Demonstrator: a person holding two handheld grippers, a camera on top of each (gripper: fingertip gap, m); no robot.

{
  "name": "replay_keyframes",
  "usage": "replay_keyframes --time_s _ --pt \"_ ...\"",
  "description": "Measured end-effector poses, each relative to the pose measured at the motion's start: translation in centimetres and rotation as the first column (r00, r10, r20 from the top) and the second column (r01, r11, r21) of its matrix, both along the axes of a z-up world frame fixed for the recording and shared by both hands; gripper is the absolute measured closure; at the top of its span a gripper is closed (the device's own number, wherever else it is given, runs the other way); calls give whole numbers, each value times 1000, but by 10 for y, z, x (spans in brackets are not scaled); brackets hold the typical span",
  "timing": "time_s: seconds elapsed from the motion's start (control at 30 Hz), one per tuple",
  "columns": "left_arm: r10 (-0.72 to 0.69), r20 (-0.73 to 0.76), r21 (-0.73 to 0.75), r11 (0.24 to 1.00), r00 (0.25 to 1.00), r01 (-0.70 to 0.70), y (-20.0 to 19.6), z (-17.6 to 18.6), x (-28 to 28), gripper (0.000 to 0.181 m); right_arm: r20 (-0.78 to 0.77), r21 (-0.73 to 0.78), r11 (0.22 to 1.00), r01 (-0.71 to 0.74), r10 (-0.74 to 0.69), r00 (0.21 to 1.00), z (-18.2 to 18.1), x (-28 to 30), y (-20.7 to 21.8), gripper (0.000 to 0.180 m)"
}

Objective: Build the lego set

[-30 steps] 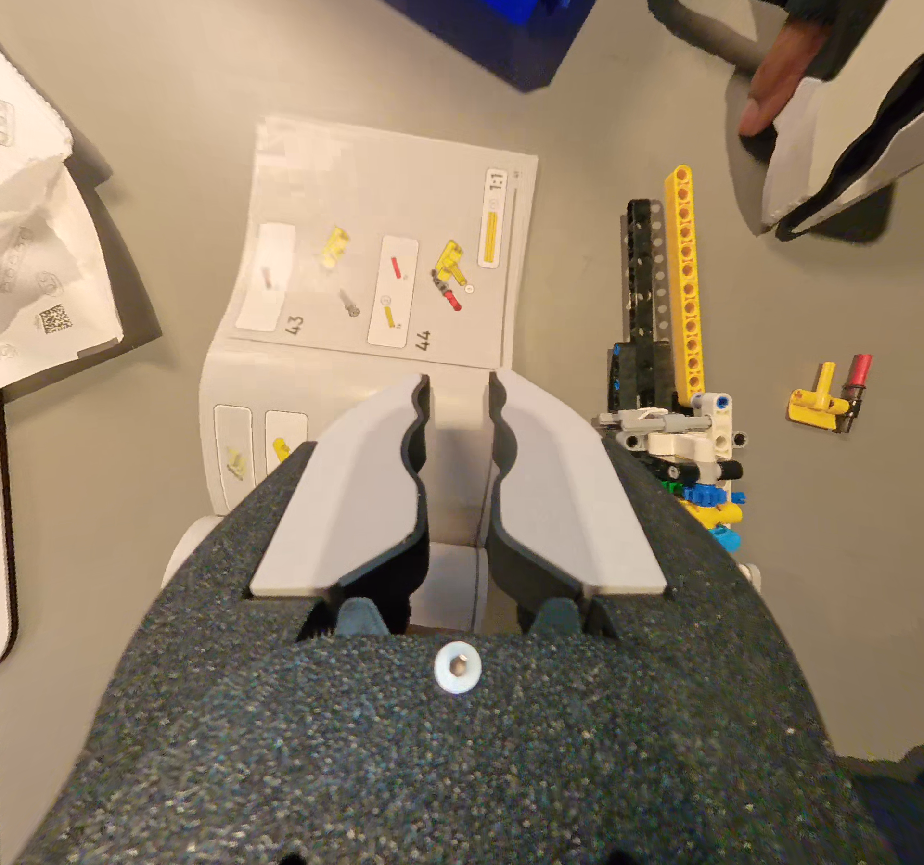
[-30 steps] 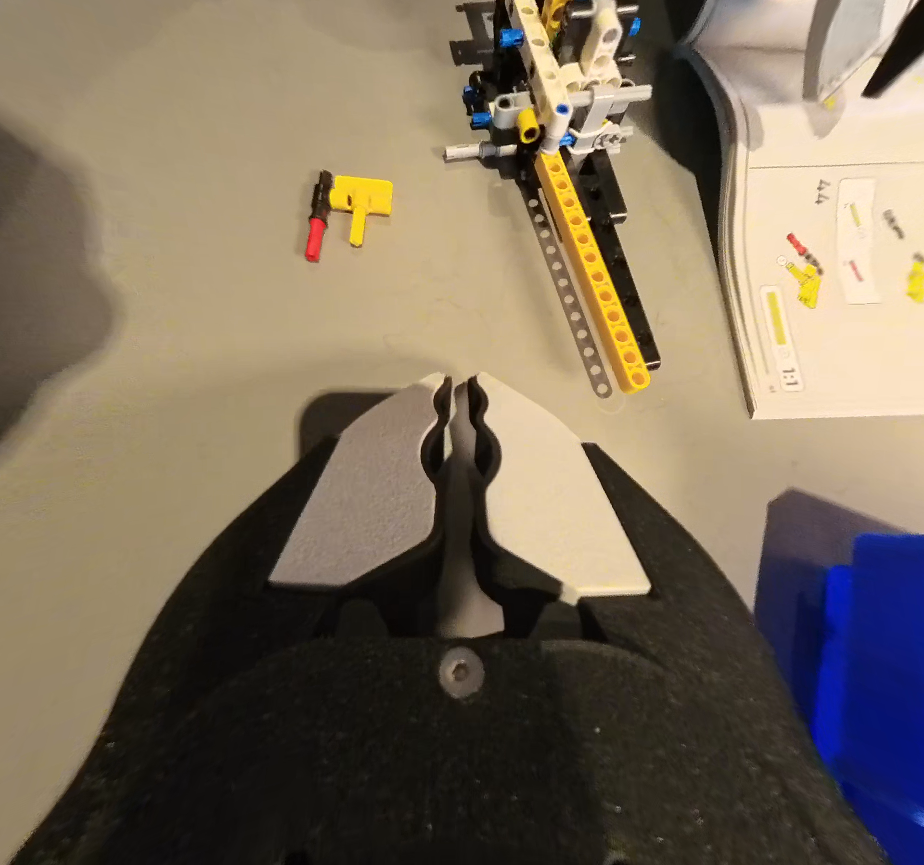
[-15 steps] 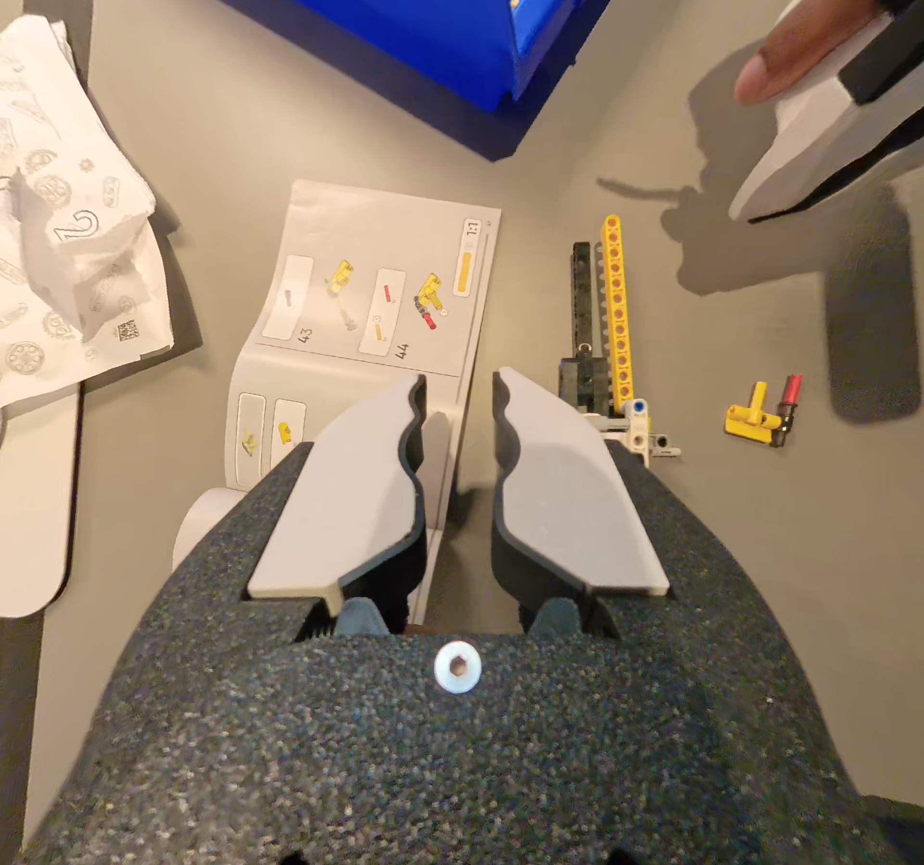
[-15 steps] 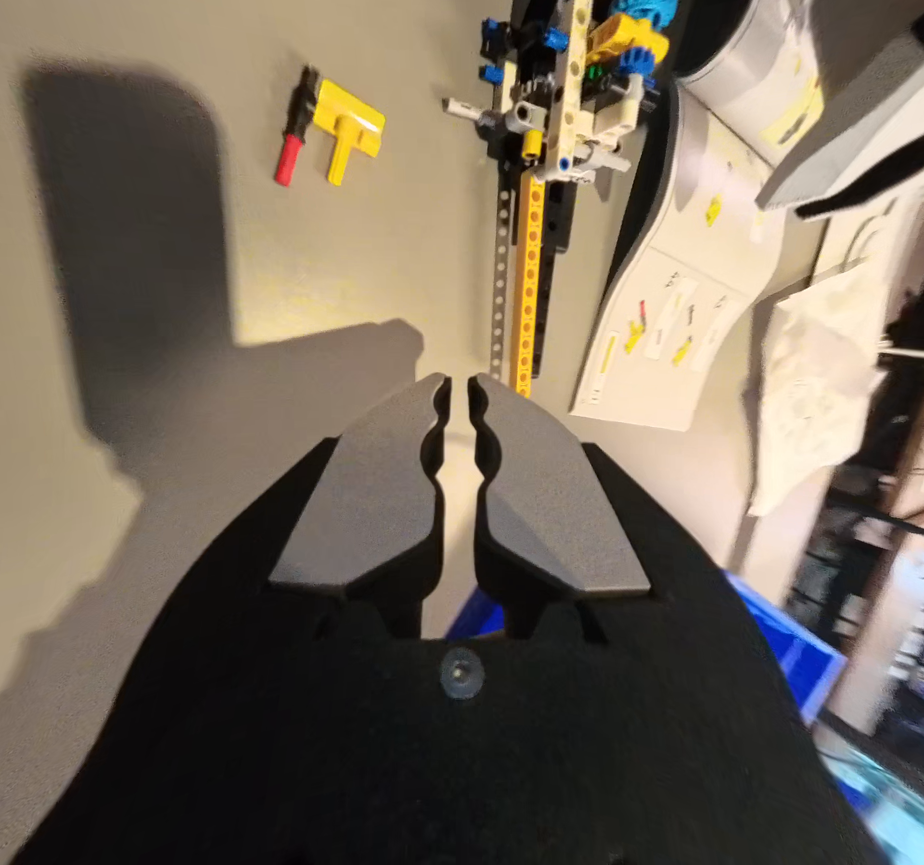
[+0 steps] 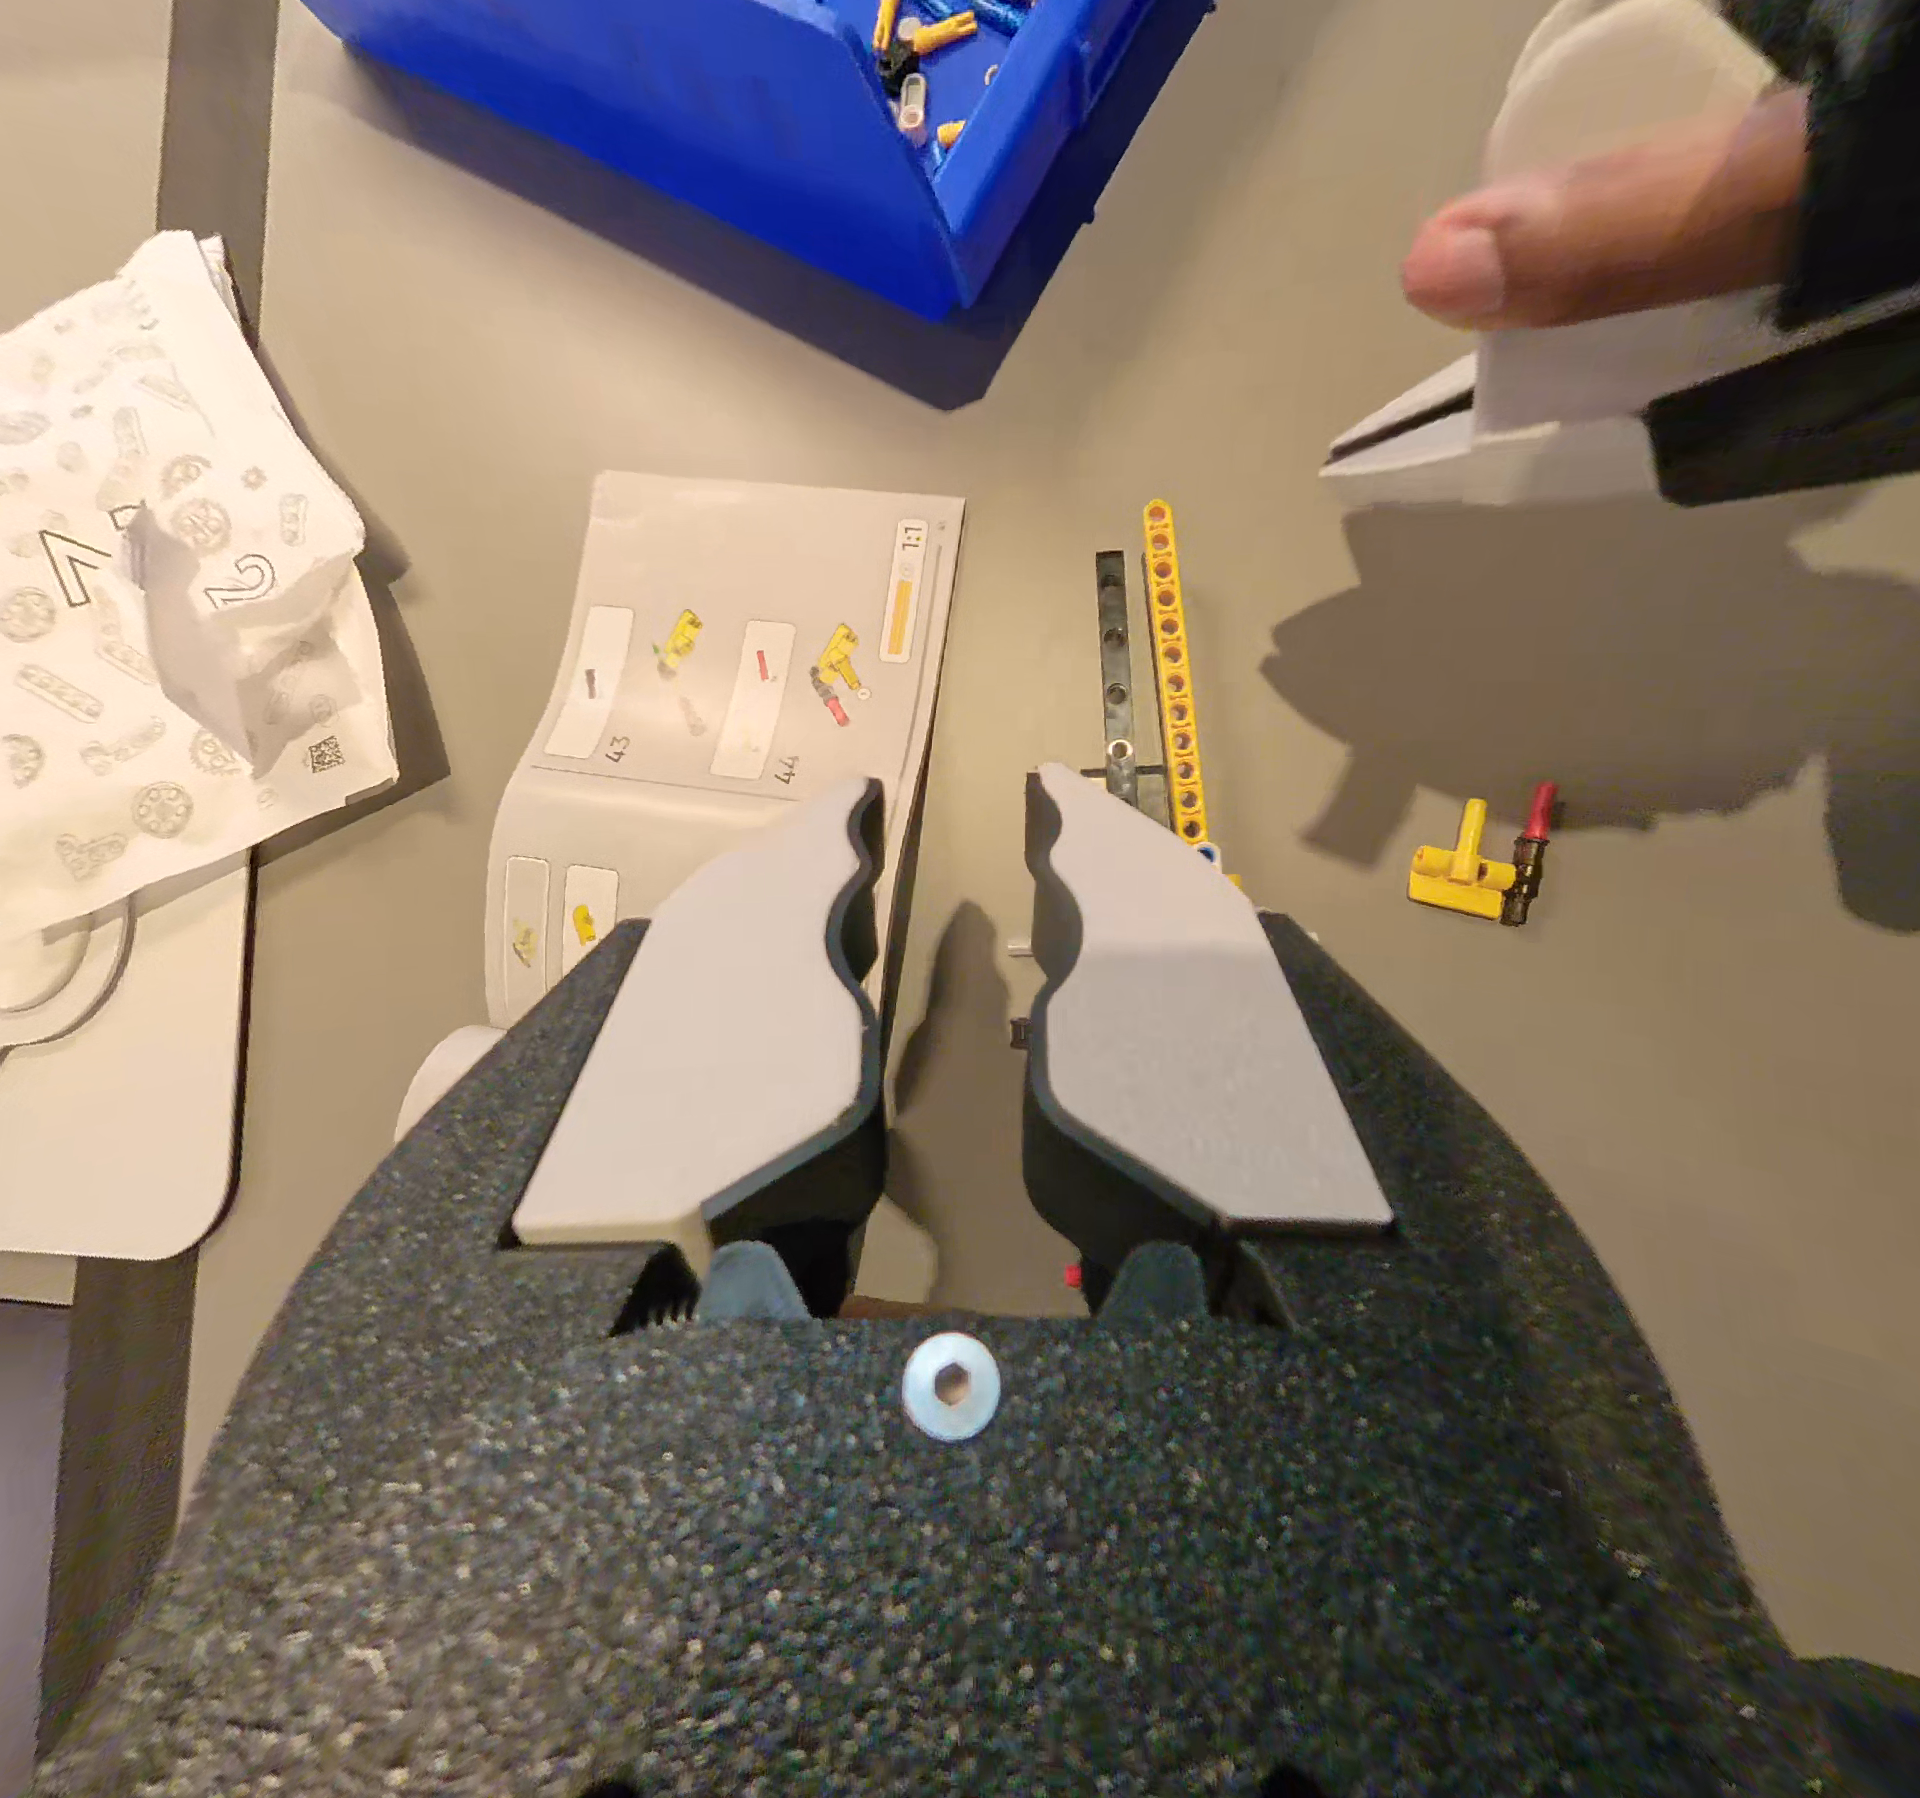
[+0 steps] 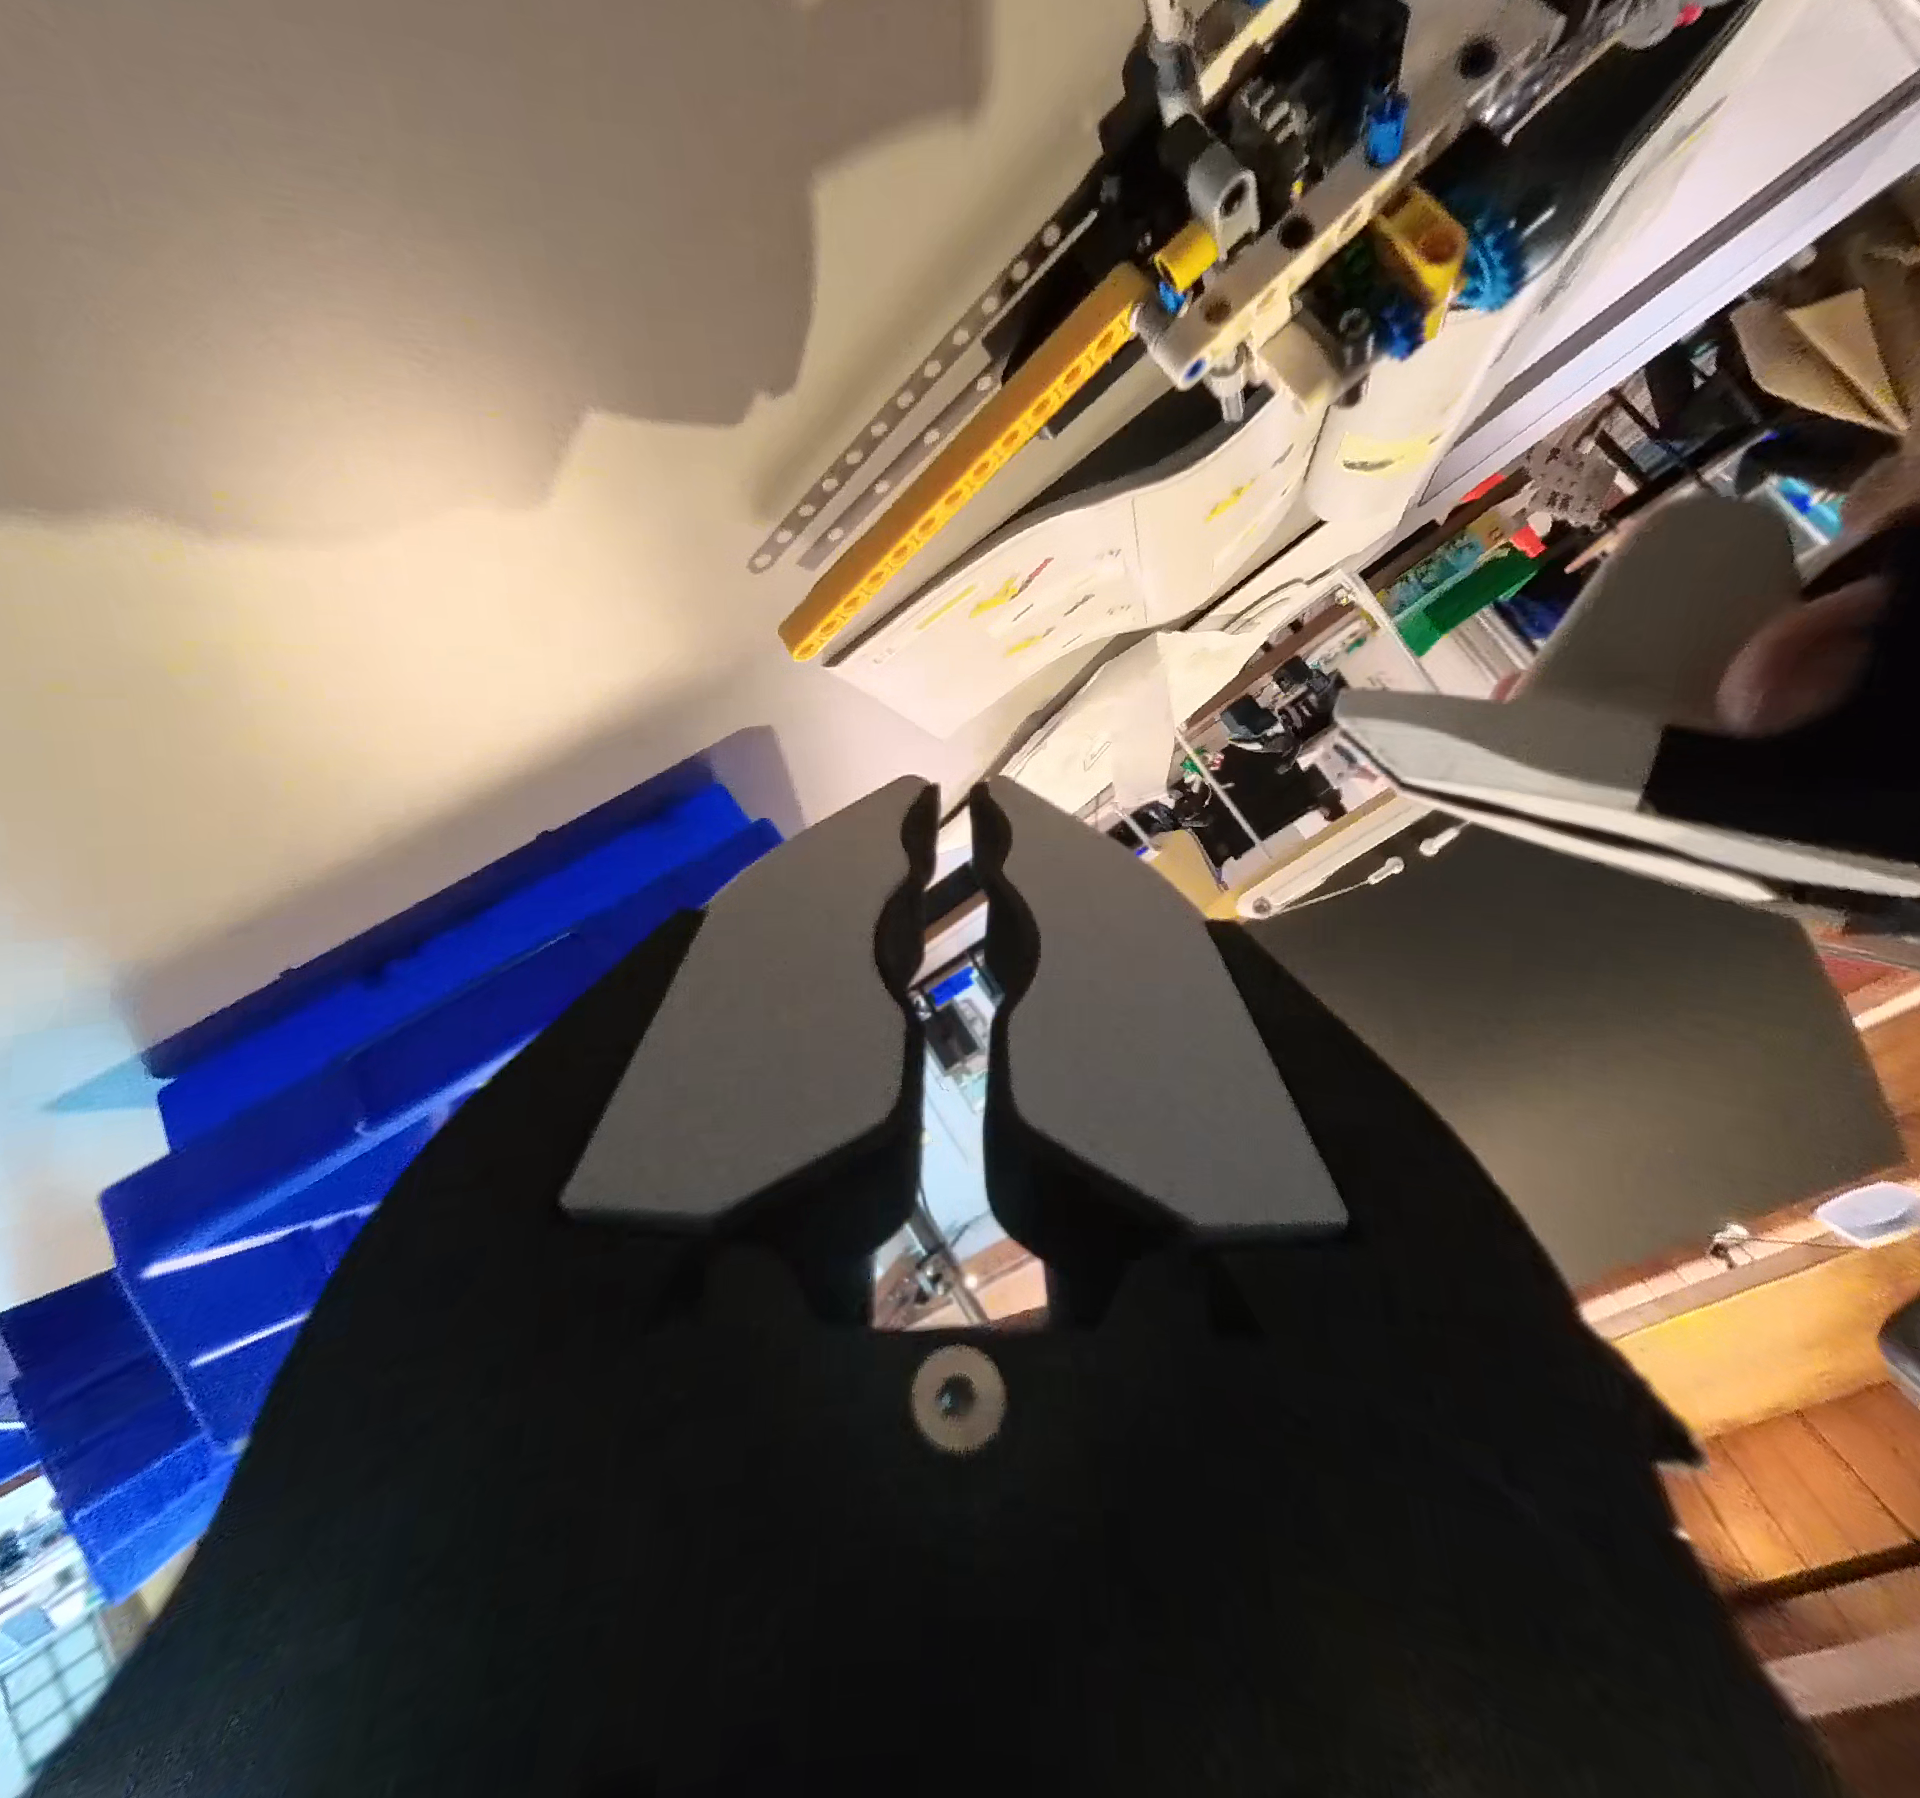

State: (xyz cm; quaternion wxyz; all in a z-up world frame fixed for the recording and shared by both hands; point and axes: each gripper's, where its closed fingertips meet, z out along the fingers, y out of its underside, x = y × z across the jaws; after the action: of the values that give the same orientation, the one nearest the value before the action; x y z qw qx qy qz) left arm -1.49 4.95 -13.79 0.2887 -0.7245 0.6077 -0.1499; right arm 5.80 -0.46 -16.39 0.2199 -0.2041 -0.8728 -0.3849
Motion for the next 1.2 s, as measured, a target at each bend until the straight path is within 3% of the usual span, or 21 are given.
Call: replay_keyframes --time_s 0.6,0.77,0.97,1.2 --pt "-5 -5 -5 1000 1000 5 0 -2 0 154 -4 -28 999 -20 19 1000 -12 -8 -9 174" --pt "2 -17 0 1000 1000 -2 3 -6 -1 148 -110 -155 986 54 -71 991 -26 -4 -12 174" --pt "23 -60 36 999 998 -21 16 -20 -1 137 -333 -516 840 166 -376 865 -59 17 -9 174" --pt "37 -92 33 999 995 -34 39 -35 10 130 -457 -772 635 -19 -535 710 -63 21 -16 177"
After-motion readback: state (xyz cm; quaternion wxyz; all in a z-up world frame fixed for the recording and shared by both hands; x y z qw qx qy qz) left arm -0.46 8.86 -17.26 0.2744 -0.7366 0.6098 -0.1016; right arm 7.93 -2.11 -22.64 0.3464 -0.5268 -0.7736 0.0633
